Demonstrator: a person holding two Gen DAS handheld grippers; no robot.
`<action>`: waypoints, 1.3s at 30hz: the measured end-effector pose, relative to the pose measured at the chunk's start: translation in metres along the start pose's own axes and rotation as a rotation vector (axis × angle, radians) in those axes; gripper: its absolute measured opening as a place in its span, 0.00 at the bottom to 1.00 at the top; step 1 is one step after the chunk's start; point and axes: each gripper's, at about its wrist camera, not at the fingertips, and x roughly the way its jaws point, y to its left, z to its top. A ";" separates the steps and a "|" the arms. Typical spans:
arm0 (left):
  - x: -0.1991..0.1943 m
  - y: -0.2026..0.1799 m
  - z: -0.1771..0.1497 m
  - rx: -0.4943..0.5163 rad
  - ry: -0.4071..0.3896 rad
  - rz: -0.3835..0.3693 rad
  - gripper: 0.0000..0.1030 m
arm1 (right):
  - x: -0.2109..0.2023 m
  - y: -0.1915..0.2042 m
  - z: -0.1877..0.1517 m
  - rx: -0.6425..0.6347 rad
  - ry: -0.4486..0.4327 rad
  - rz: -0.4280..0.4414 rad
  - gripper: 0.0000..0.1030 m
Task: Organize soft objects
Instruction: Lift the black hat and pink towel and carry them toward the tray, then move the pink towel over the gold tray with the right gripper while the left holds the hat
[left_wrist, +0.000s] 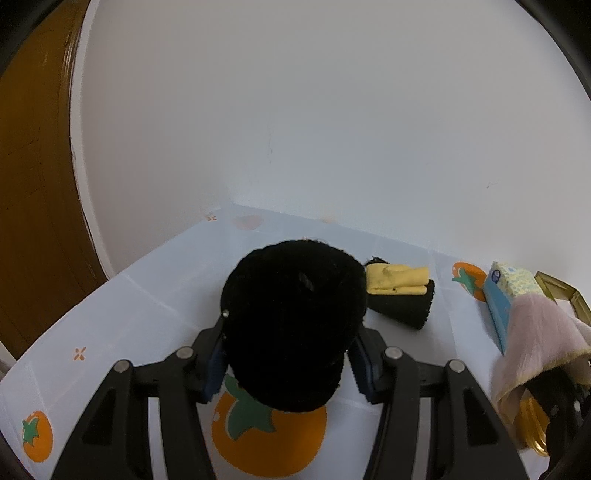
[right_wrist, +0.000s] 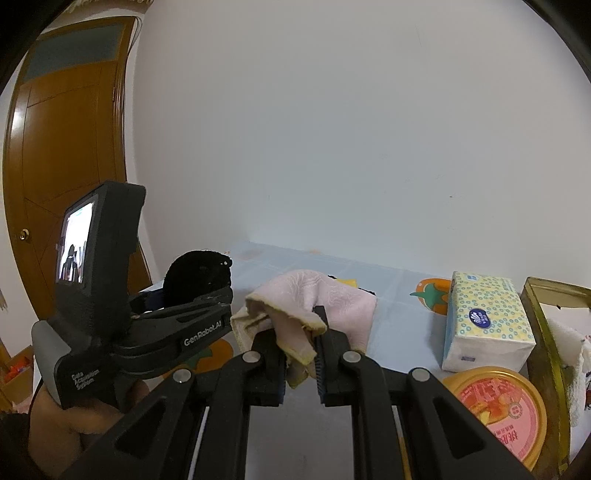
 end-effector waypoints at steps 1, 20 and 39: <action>-0.002 0.000 -0.001 -0.005 0.000 -0.002 0.54 | -0.001 -0.001 -0.001 0.001 -0.002 -0.001 0.13; -0.047 -0.026 -0.021 0.051 -0.106 -0.003 0.54 | -0.021 -0.007 -0.010 0.003 -0.043 -0.031 0.14; -0.066 -0.047 -0.032 0.074 -0.148 -0.027 0.54 | -0.039 -0.005 -0.012 0.022 -0.058 -0.055 0.14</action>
